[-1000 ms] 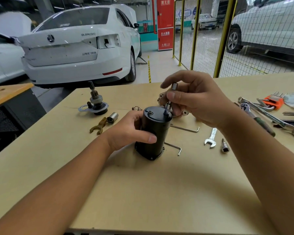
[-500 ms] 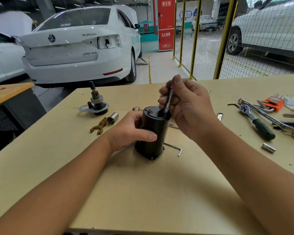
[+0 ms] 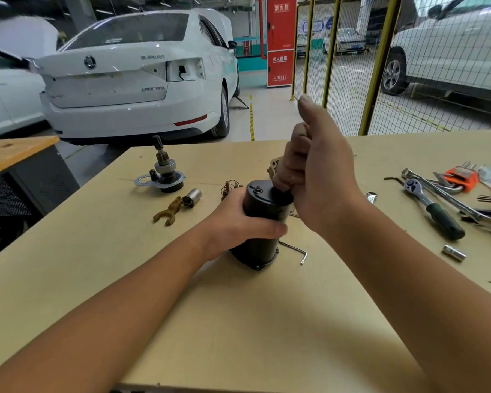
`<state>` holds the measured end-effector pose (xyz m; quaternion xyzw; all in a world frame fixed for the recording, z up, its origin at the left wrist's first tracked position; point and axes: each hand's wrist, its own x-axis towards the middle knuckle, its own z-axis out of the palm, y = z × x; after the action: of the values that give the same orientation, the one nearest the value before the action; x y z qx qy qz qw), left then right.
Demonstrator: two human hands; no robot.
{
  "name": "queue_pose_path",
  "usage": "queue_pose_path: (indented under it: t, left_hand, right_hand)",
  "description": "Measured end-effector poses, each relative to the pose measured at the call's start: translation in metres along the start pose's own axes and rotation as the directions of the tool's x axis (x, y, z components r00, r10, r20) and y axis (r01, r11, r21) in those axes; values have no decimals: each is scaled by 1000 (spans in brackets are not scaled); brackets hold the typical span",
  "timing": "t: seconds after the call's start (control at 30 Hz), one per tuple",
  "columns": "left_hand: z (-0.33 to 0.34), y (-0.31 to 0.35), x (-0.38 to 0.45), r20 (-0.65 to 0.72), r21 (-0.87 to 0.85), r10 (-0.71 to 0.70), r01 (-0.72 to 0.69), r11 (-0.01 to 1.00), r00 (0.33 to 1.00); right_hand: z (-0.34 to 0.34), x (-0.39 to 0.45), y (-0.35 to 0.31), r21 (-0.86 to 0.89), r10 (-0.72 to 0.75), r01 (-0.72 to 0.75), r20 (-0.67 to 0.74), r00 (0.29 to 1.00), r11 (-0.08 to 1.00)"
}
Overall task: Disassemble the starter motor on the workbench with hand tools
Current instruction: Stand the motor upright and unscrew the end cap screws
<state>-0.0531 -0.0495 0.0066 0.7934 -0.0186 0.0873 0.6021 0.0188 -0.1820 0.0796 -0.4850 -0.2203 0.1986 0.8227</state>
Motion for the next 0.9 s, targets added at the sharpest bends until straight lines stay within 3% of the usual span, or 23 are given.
queue_pose_path:
  t: [0.1,0.2,0.27,0.33,0.43,0.5,0.53,0.6,0.67,0.7,0.77,0.9]
  left_hand:
    - [1,-2,0,9,-4,30,-30,1000,999]
    - [-4,-4,2,32,-69,23,-21,997,999]
    - [-9,-5,2,94,-109,31,-21,994,995]
    - [-13,-7,2,140,-119,43,-26,993,989]
    - [-14,-8,2,143,-128,37,-19,992,989]
    - [-13,-6,1,139,-128,36,-18,992,990]
    - [-13,-5,0,145,-119,37,-19,993,989]
    - [-13,-3,-2,152,-96,36,-22,995,988]
    - [-12,0,-4,138,-83,27,-16,996,990]
    - [-11,1,-4,128,-82,17,-6,997,992]
    - [-11,2,-5,116,-89,-9,19,996,993]
    - [-12,4,-6,97,-80,-30,38,996,995]
  right_hand:
    - [8,1,0,-43,-29,29,22,999,999]
    - [1,7,2,-10,-13,16,245,969,1000]
    - [-9,11,0,39,44,-72,478,877,997]
    - [-18,15,0,81,77,-158,607,791,984]
    - [-23,15,8,93,15,-81,564,826,992]
    - [-25,13,10,-70,-59,110,511,858,991]
    - [-27,13,8,-225,-109,246,491,865,943]
    - [-34,14,3,-528,-215,481,487,847,699]
    - [-41,14,-2,-658,-249,565,515,820,498]
    - [-44,14,-4,-672,-235,558,515,825,486]
    - [-52,19,-7,-662,-188,513,500,845,546]
    - [-61,20,-12,-491,-60,363,529,846,792]
